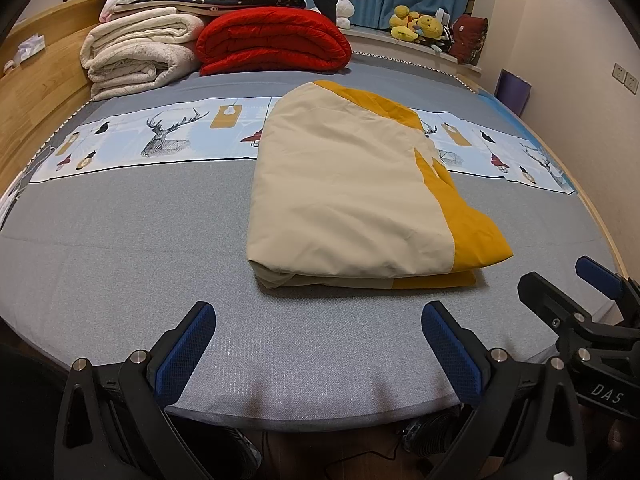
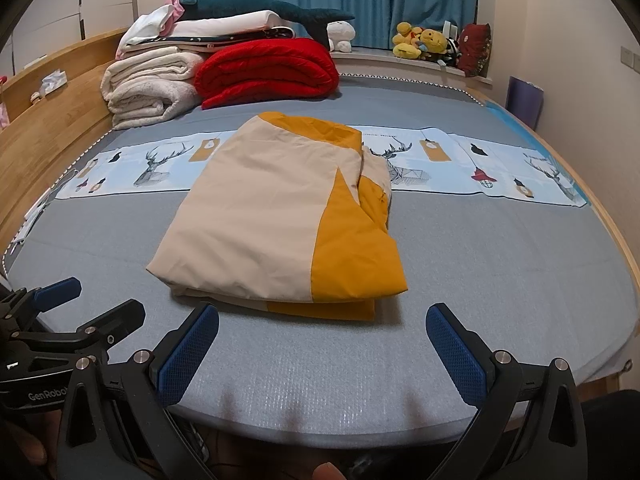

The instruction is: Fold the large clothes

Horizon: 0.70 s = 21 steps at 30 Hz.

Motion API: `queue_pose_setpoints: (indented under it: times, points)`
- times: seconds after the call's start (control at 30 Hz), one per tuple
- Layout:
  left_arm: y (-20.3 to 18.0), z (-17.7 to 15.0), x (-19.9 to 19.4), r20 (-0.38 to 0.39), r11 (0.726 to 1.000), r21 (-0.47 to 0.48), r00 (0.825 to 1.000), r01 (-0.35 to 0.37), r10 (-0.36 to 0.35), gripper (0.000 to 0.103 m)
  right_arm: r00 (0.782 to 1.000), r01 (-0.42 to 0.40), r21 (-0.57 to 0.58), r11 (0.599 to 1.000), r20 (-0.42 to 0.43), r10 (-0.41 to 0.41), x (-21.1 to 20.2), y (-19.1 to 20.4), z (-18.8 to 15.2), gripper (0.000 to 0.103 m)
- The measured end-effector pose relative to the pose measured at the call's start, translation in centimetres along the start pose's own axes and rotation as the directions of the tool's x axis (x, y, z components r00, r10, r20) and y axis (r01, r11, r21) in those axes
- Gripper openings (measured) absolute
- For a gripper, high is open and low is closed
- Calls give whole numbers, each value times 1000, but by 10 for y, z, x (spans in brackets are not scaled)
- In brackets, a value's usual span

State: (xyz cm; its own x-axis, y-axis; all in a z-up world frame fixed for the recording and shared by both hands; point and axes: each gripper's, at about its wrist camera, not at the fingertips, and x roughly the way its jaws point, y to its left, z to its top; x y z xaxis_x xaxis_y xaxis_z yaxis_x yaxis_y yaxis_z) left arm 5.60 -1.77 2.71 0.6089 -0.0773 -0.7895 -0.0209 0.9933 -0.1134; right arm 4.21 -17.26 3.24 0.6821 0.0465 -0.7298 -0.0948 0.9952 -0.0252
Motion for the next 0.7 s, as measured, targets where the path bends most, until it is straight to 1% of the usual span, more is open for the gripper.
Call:
queue_pose_setpoints:
  times: [0.7]
  points:
    - [-2,-3,4,-4,1000,-2,1000,-4,4,102,1000,0,0,1000,0,0,0,2,0,103]
